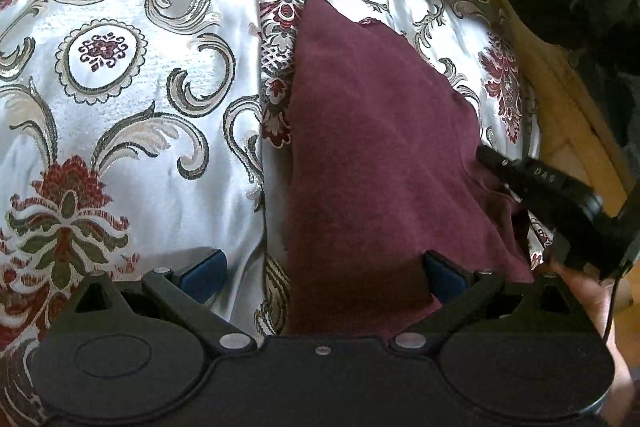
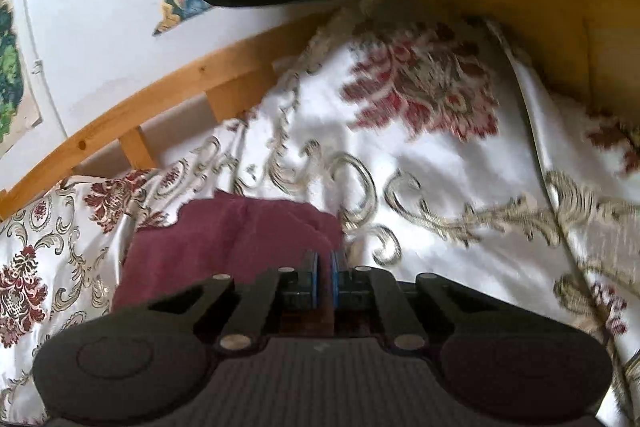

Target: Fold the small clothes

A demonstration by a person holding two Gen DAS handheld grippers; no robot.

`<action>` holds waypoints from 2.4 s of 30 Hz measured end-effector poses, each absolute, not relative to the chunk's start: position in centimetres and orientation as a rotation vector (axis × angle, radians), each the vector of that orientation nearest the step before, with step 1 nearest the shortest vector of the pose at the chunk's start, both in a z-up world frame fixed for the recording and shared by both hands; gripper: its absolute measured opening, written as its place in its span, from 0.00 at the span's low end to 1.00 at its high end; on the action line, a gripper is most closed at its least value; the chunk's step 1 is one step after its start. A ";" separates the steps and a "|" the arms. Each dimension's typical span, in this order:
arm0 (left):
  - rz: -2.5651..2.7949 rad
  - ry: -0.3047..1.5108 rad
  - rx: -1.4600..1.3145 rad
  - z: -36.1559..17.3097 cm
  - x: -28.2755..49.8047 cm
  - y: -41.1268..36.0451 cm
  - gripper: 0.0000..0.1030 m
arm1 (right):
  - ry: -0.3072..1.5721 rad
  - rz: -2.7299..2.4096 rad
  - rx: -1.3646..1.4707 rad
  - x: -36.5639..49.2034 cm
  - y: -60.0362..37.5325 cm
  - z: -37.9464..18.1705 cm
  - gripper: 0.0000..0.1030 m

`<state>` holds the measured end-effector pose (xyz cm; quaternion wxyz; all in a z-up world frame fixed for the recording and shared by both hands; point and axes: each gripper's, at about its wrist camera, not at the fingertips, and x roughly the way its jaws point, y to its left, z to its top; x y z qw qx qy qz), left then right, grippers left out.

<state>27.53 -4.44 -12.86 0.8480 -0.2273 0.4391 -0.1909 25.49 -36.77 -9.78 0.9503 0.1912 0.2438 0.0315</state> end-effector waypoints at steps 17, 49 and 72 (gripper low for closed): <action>-0.405 0.947 -0.476 -13.0 27.9 -4.4 1.00 | 0.608 0.129 0.648 26.0 -38.7 -12.1 0.53; -0.455 0.913 -0.518 -12.2 28.5 -4.7 0.99 | 0.610 0.140 0.606 26.0 -38.1 -12.2 0.66; -0.551 0.949 -0.481 -13.7 30.5 -6.3 0.99 | 0.606 0.134 0.542 26.4 -36.8 -12.3 0.76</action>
